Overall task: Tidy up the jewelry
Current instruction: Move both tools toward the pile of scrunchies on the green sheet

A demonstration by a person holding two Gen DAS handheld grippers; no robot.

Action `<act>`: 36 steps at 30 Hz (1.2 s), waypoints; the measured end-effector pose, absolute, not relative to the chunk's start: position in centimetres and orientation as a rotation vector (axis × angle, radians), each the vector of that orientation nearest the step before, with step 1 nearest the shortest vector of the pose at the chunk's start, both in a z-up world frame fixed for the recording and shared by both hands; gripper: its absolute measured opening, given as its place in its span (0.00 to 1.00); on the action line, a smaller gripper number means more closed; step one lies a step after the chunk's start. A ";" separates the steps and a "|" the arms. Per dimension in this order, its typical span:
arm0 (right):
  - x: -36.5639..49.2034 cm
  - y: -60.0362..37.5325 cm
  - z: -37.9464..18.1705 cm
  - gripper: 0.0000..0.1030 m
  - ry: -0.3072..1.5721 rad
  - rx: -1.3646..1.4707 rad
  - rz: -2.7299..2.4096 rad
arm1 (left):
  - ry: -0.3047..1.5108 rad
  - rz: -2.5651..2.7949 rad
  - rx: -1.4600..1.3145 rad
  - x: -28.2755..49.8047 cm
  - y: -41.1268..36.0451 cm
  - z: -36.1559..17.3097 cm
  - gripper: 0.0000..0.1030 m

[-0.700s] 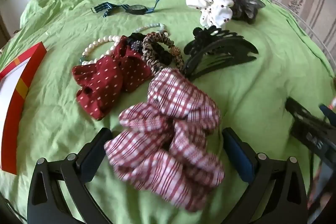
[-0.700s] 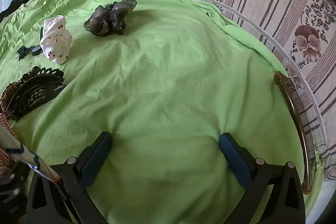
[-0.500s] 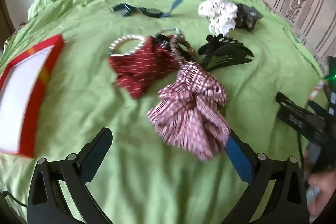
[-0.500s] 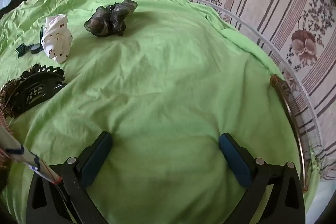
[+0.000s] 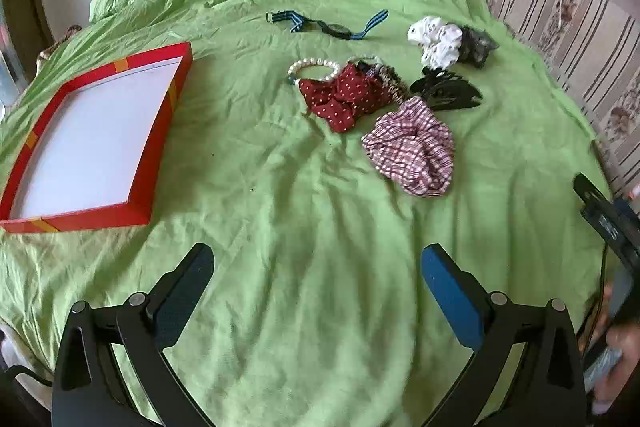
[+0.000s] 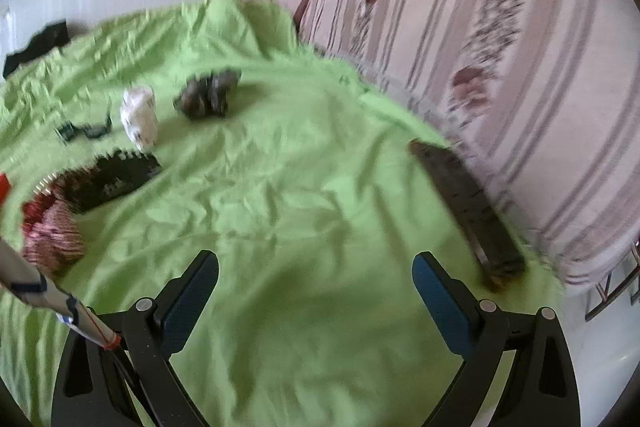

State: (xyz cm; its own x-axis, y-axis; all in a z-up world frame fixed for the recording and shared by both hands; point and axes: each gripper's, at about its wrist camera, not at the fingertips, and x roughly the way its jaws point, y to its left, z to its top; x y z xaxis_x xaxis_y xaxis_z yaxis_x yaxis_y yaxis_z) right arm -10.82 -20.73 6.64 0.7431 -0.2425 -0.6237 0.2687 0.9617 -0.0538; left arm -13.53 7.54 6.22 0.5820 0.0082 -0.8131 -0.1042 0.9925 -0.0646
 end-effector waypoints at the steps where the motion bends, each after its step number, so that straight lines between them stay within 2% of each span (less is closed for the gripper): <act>1: -11.8 -20.7 7.2 0.96 0.653 0.043 -0.282 | 0.939 0.061 -0.119 -13.8 7.6 6.5 1.00; 7: -14.3 -19.3 7.9 0.96 0.590 -0.035 -0.269 | 0.893 0.002 -0.102 -14.3 6.5 9.2 1.00; 15: -12.2 -17.0 5.1 0.95 0.707 -0.048 -0.206 | 0.853 -0.015 -0.080 -12.8 6.3 11.1 1.00; 17: -10.8 -17.2 6.2 0.89 0.725 0.009 -0.186 | 0.825 -0.006 -0.048 -11.9 6.3 11.9 1.00; 21: -6.9 -19.1 12.2 0.92 0.599 0.139 -0.138 | 0.778 0.014 0.005 -8.8 6.0 14.3 1.00; 23: -5.4 -18.6 12.9 0.92 0.521 0.123 -0.116 | 0.748 0.038 0.011 -6.5 5.8 15.5 1.00; 24: -5.0 -18.2 12.1 0.92 0.503 0.113 -0.103 | 0.739 0.047 0.012 -5.6 5.7 15.9 1.00; 26: -3.9 -17.4 9.1 0.92 0.616 0.075 -0.094 | 0.714 0.068 0.021 -3.1 4.9 16.5 1.00; 30: -2.4 -18.1 5.4 0.91 0.789 0.219 0.027 | 0.671 0.048 0.049 1.1 1.9 16.5 1.00; 36: -1.0 -21.1 2.9 0.91 0.850 0.350 0.020 | 0.652 -0.035 0.048 4.5 -2.0 15.1 1.00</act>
